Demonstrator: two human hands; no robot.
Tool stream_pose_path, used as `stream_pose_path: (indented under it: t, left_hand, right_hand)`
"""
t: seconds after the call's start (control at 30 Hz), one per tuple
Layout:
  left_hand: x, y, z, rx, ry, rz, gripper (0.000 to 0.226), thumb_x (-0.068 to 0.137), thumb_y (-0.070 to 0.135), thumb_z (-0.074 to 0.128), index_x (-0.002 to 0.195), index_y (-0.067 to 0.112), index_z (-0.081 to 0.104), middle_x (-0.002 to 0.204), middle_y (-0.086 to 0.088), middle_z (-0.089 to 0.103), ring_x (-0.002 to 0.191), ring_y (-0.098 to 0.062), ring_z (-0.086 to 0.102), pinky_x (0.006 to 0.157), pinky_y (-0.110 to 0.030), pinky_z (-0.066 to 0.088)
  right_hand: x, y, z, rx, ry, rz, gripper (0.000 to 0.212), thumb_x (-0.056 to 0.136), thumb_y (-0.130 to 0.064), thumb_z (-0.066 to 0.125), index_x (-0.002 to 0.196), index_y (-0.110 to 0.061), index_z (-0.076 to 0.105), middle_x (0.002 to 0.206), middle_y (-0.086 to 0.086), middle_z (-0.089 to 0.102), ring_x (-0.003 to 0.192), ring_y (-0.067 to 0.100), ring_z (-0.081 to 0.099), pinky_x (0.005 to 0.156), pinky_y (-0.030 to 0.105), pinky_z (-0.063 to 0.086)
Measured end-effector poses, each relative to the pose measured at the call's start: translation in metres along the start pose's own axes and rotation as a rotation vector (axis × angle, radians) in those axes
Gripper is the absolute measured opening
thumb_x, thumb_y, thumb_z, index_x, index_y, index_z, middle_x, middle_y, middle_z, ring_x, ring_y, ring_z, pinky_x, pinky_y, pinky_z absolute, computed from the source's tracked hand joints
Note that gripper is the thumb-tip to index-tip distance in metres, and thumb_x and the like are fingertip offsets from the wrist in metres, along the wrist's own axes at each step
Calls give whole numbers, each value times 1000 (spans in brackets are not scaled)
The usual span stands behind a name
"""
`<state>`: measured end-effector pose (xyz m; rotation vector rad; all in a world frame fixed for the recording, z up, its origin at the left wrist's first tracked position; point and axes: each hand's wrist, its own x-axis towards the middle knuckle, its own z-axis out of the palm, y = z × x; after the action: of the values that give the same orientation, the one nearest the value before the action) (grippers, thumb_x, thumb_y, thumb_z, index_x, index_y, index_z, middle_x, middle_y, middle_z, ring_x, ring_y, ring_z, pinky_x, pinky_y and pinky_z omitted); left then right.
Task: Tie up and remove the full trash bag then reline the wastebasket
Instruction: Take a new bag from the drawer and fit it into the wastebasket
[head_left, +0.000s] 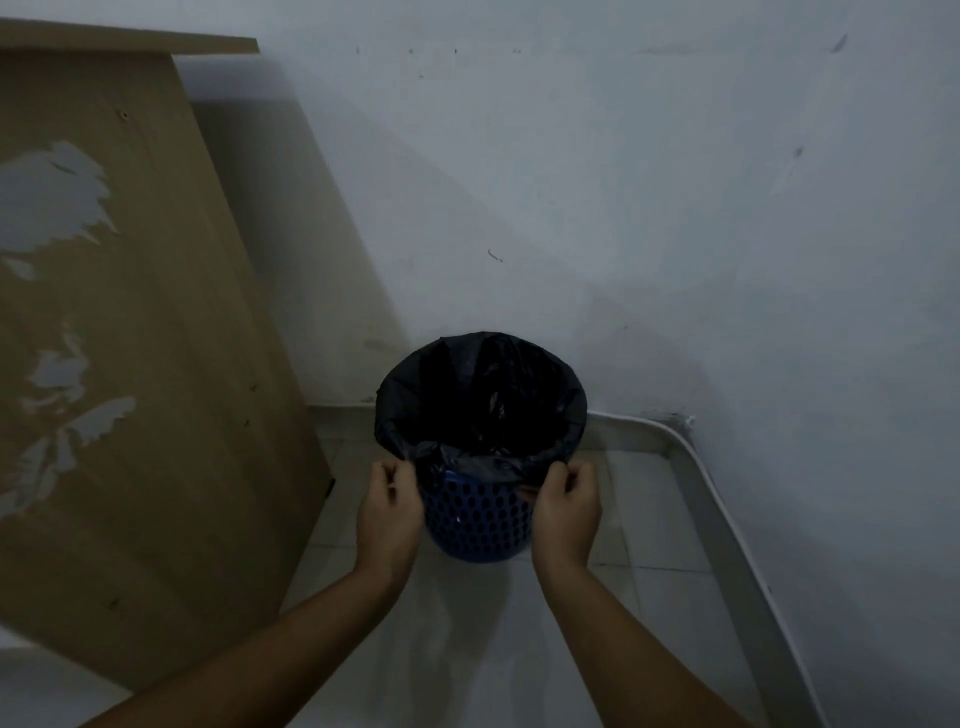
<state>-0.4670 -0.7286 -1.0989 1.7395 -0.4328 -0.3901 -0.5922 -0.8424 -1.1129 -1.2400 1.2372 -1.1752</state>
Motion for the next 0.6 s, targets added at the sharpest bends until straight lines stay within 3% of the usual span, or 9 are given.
stream_pose_path:
  t: [0.07,0.13,0.2,0.23,0.3,0.4,0.5,0.6]
  left_hand:
    - [-1,2,3,51,17,-14,44,107,53,46,91,12,54,78,1,56,76,-22,60,60,-31,41]
    - [0,-1,3,100,12,58,29,108,49,46,104,24,61,87,9,63,82,-13,63,62,-25,44]
    - [3,-9,1,110,9,145,18,111,37,44,120,33,59,103,12,65,94,-5,63,72,-23,47]
    - [2,-16,0,123,14,180,17,112,32,43,119,32,59,106,12,64,96,-4,62,75,-26,47]
    - [0,-29,0,215,53,237,17,111,27,46,109,24,62,105,6,58,93,-14,60,78,-33,46]
    - [-6,-48,2,377,80,285,17,106,23,55,92,18,61,91,4,51,77,-21,56,66,-37,47]
    - [-13,-39,5,299,4,215,27,106,19,57,81,9,58,70,-7,57,58,-9,51,52,-19,37]
    - [-22,-26,9,138,-15,134,39,106,31,41,73,10,52,66,-6,56,62,-19,53,57,-32,39]
  right_hand:
    - [-6,1,2,-5,-17,-39,24,108,-16,54,85,-8,53,70,3,58,57,7,57,57,29,49]
    - [-10,4,5,19,-29,-30,25,108,-13,53,84,-8,52,70,3,56,54,-1,58,57,19,52]
    - [-11,8,10,65,-15,28,25,109,-13,53,84,-7,52,74,6,57,60,4,60,63,22,59]
    - [-11,9,11,84,-9,54,24,108,-14,53,85,-7,53,76,8,58,65,11,62,63,23,60]
    - [-14,12,14,78,-8,55,21,107,-14,54,89,-6,55,78,9,60,66,17,60,59,20,56]
    - [-20,10,17,30,3,36,14,104,-14,61,91,-11,57,79,3,61,66,14,56,56,20,45]
    - [-24,8,22,68,40,94,11,99,-13,68,100,-10,58,85,3,62,73,16,60,62,27,46]
    - [-27,7,23,109,63,96,19,96,-13,71,108,-12,57,88,1,62,78,15,63,67,26,48]
